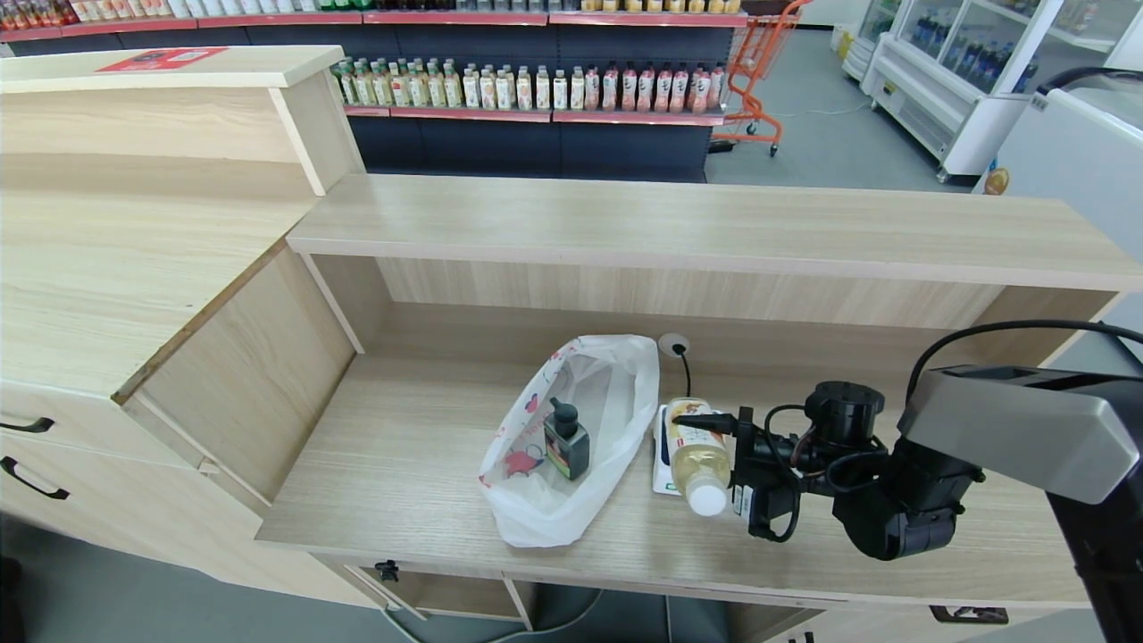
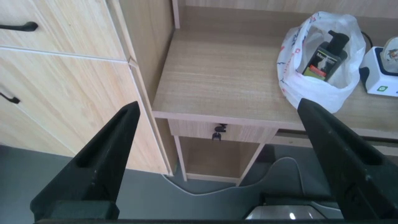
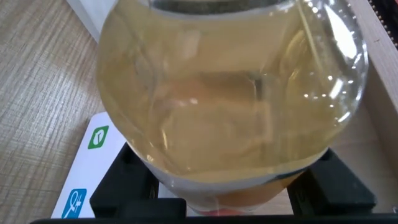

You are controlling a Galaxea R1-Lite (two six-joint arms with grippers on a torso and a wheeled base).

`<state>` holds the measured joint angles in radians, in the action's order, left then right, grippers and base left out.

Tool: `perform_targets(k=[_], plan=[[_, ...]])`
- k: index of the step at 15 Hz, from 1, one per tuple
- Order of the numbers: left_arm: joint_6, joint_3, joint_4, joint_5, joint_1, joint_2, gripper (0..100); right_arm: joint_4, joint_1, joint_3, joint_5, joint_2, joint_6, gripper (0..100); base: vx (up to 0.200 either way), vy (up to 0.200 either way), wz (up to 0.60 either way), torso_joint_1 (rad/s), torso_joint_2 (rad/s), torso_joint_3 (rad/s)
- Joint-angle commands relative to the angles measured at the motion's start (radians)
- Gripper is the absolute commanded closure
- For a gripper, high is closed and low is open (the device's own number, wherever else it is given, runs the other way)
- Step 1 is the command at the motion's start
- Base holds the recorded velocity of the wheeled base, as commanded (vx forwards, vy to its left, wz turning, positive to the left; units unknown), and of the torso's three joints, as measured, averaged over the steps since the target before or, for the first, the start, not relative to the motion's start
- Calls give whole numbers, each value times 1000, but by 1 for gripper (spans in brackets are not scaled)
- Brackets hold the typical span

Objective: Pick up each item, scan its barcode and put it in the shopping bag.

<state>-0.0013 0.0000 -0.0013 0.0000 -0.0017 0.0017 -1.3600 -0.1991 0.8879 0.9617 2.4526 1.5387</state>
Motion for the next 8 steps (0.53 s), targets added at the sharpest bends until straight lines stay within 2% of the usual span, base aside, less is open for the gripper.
perform_targets(k=[1, 8], plan=[[0, 0, 0, 0, 0, 0, 0, 1, 0, 6, -1, 14, 0, 100, 0, 0, 0, 0, 0, 0], [0, 0, 0, 0, 0, 0, 0, 1, 0, 23, -1, 39, -2, 100, 0, 0, 0, 0, 0, 0]])
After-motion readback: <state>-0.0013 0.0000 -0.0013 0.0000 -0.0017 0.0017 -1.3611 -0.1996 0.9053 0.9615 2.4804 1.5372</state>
